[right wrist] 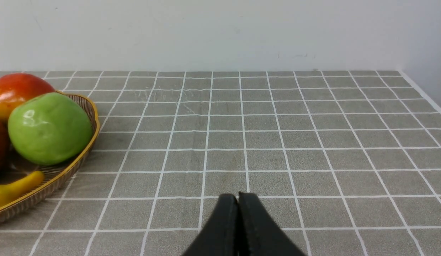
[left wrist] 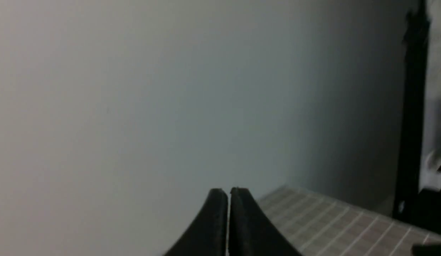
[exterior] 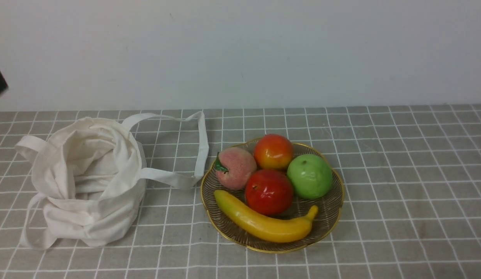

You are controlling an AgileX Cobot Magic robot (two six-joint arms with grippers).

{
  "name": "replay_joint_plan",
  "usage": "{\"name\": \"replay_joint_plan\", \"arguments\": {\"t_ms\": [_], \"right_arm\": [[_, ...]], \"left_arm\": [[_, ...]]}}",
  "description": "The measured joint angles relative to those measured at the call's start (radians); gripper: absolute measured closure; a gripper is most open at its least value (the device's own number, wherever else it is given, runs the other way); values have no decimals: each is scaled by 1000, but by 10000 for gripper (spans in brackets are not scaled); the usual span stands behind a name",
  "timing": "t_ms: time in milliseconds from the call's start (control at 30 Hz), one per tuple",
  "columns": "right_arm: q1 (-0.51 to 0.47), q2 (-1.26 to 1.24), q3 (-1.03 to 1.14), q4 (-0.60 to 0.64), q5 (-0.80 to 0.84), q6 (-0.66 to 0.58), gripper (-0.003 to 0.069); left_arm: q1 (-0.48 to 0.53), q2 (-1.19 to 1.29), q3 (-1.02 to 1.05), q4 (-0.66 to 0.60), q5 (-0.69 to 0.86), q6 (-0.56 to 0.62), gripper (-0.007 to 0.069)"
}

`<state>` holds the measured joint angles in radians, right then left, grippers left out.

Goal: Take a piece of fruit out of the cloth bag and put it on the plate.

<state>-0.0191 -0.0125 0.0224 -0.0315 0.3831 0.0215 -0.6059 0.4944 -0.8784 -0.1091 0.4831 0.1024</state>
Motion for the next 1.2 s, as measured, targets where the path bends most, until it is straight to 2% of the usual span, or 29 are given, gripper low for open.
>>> {"name": "replay_joint_plan", "arguments": {"t_ms": [67,100,167,267,333,367,433,633,900,1200], "right_arm": [[0,0,0,0,0,0,676],[0,0,0,0,0,0,676],[0,0,0,0,0,0,676],[0,0,0,0,0,0,676],[0,0,0,0,0,0,676],[0,0,0,0,0,0,676],[0,0,0,0,0,0,676],[0,0,0,0,0,0,676],[0,0,0,0,0,0,676],[0,0,0,-1,0,0,676]], "left_arm": [[85,-21,30,117,66,-166,632],[93,-21,33,125,68,-177,632],[193,-65,80,177,79,-254,632],[263,-116,144,191,62,-258,632],[348,-197,268,191,13,-212,632],[348,-202,277,190,10,-206,632],[414,-260,385,188,-24,-181,632],[583,-432,655,187,-48,-169,632],[611,-505,880,178,-50,-168,632],[612,-505,903,172,-88,-162,632]]}}
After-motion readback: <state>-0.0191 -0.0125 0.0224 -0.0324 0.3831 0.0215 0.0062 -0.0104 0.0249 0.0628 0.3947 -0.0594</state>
